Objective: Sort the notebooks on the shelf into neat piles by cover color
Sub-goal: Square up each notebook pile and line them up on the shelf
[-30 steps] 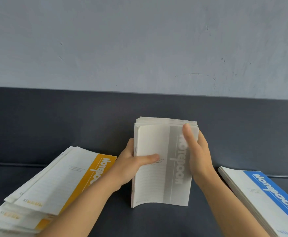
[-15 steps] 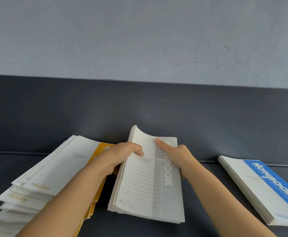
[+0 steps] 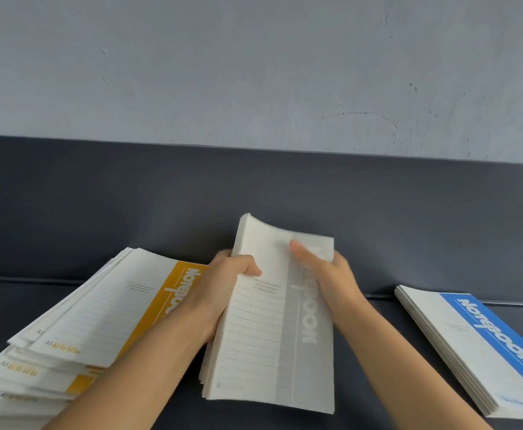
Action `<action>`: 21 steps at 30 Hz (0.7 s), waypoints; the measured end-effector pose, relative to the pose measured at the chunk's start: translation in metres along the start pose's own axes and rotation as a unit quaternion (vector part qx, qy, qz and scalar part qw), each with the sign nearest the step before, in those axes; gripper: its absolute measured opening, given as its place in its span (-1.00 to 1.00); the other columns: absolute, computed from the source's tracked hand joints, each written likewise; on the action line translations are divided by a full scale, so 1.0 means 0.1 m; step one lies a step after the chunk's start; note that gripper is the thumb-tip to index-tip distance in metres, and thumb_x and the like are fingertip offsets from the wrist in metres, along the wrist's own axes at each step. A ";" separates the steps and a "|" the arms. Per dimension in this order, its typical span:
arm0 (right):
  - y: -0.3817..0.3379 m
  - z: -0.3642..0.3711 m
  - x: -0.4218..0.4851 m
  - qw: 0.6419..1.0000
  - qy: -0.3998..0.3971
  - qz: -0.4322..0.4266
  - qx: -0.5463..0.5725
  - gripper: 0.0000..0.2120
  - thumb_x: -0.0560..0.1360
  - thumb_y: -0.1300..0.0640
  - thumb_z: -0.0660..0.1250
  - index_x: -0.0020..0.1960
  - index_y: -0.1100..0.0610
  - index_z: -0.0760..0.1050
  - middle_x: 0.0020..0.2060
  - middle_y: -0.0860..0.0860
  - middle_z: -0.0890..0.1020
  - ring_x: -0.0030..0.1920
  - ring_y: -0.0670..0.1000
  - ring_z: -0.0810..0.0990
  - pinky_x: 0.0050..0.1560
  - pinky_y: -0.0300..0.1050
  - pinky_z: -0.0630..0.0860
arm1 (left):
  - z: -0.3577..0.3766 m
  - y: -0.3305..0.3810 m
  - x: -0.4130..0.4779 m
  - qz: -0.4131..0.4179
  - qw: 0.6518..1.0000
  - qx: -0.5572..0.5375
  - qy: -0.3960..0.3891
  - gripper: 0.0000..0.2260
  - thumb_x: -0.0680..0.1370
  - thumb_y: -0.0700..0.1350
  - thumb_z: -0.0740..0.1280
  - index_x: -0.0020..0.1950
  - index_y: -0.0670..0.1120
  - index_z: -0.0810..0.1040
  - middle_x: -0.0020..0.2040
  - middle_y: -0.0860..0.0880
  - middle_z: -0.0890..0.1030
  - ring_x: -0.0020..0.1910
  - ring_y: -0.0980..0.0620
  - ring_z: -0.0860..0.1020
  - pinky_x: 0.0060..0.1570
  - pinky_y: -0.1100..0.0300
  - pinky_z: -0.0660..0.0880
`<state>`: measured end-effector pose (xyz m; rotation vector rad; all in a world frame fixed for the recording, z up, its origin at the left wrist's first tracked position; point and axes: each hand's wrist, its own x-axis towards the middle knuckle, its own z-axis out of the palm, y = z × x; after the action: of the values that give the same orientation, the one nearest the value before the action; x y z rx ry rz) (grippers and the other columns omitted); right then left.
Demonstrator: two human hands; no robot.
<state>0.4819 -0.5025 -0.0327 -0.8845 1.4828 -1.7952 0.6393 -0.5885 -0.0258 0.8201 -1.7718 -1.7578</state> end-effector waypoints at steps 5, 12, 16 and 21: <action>-0.27 0.00 -0.15 0.966 0.022 -0.257 -0.031 -0.54 0.31 0.02 0.54 0.11 0.15 0.49 -0.02 0.05 0.66 -0.03 0.01 0.67 -0.12 -0.15 0.61 | 0.08 0.06 -0.09 0.166 0.985 -0.046 -0.004 -0.43 0.24 -0.19 0.31 0.24 0.06 0.40 0.05 -0.02 0.62 0.01 0.02 0.63 -0.15 0.17 0.57; -0.20 -0.14 -0.14 0.976 -0.081 -0.202 -0.019 -0.38 0.28 -0.07 0.47 0.24 0.17 0.42 0.11 0.11 0.63 0.10 0.11 0.63 0.05 0.03 0.58 | 0.06 0.08 -0.06 0.180 0.983 -0.028 -0.019 -0.28 0.15 0.05 0.45 0.31 0.02 0.42 0.12 -0.03 0.63 0.09 0.00 0.62 -0.05 0.12 0.56; -0.11 -0.05 -0.20 0.980 -0.057 -0.193 -0.013 -0.54 0.33 0.06 0.50 0.18 0.16 0.50 0.03 0.10 0.67 0.03 0.12 0.66 -0.03 0.02 0.60 | 0.16 0.00 -0.04 0.165 0.985 -0.042 0.018 -0.37 0.26 -0.02 0.45 0.32 0.05 0.42 0.14 -0.03 0.62 0.07 0.01 0.64 -0.09 0.13 0.59; -0.22 0.01 -0.24 0.997 -0.042 -0.051 0.035 -0.71 0.40 0.14 0.47 0.09 0.16 0.56 -0.08 0.11 0.71 -0.10 0.15 0.70 -0.10 0.09 0.63 | 0.08 0.14 0.02 0.067 0.995 -0.030 0.068 -0.45 0.20 -0.02 0.42 0.18 -0.08 0.54 0.05 -0.12 0.66 -0.03 -0.09 0.67 0.00 -0.07 0.60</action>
<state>0.4950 -0.4795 -0.0130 -1.0031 1.3359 -1.8479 0.6318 -0.5848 -0.0117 0.7592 -1.6376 -1.6220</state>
